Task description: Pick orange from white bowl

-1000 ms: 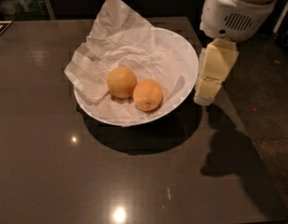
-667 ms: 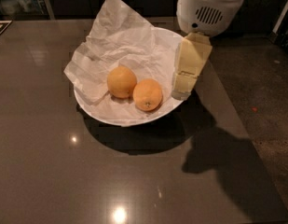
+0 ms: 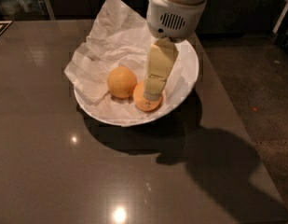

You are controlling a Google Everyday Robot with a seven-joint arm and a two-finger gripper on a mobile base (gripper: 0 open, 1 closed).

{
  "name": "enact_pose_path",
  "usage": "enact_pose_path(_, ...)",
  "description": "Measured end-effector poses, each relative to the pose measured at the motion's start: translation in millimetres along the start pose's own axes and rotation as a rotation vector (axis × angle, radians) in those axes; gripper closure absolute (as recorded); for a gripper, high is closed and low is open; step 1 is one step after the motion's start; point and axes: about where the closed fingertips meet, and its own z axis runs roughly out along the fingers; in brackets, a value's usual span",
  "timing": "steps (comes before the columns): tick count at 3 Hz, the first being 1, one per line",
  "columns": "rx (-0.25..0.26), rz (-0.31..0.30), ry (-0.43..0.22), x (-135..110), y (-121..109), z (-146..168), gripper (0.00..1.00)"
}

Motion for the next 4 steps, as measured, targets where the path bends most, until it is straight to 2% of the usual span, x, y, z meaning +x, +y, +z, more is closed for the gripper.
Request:
enact_pose_path(1,-0.030,0.012,0.008,-11,-1,15,0.12)
enact_pose_path(4,-0.104,0.041,0.039,-22,-11,54,0.18)
